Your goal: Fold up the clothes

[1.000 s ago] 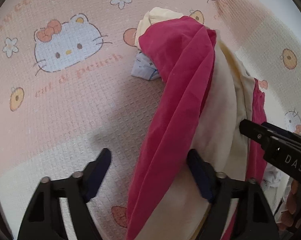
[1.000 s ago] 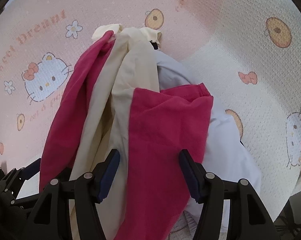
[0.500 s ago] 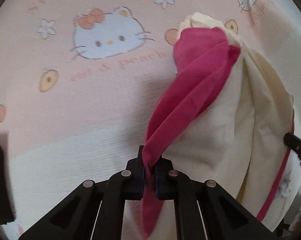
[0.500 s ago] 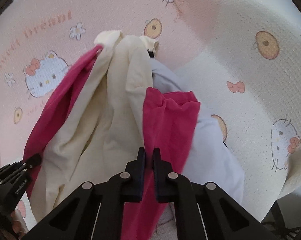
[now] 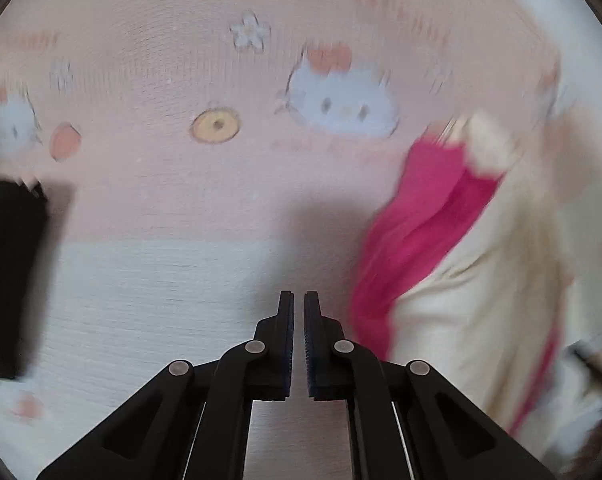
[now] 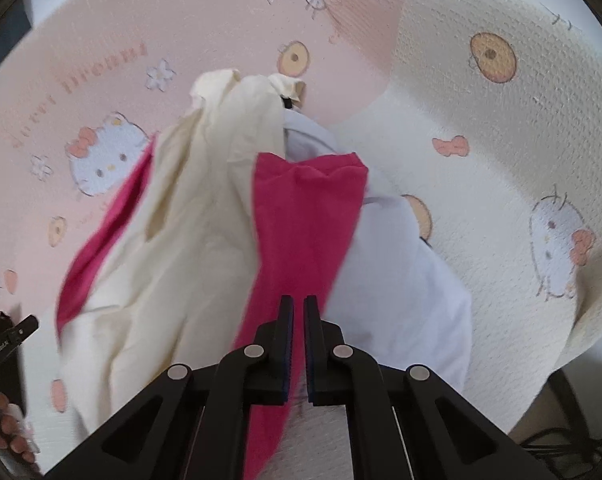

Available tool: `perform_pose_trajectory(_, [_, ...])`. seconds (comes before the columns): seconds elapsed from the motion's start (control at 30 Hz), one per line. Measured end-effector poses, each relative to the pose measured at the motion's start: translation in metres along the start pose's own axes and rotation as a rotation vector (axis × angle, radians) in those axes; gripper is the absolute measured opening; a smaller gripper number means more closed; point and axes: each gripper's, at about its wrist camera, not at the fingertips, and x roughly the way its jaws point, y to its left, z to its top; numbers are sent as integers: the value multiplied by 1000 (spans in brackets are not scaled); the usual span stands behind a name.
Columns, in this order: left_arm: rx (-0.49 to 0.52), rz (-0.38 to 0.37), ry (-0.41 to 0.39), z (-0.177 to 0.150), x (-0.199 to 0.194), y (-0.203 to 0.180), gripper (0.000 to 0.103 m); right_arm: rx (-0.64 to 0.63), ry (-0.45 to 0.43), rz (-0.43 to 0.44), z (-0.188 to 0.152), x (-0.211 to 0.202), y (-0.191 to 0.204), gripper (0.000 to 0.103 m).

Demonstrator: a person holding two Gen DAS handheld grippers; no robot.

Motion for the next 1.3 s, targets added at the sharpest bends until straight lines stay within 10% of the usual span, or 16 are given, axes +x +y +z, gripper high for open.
perform_pose_trajectory(0.33, [-294,-368,26,-13,-8,28,7,-86,-12,51,-3,-22,25,15])
perform_pose_trajectory(0.4, [-333,-381,39,-15,-6,32,21,-98,-11,41,-3,-23,26,38])
perform_pose_trajectory(0.47, [-352,-384,36,-17,-3,36,81,-78,-15,49,-3,-25,24,55])
perform_pose_trajectory(0.5, [-361,-388,30,-18,-3,37,83,-60,-14,53,-3,-24,22,61])
perform_pose_trajectory(1.3, [-40,-139,74,-5,43,-20,83,72,89,69,5,40,-7,63])
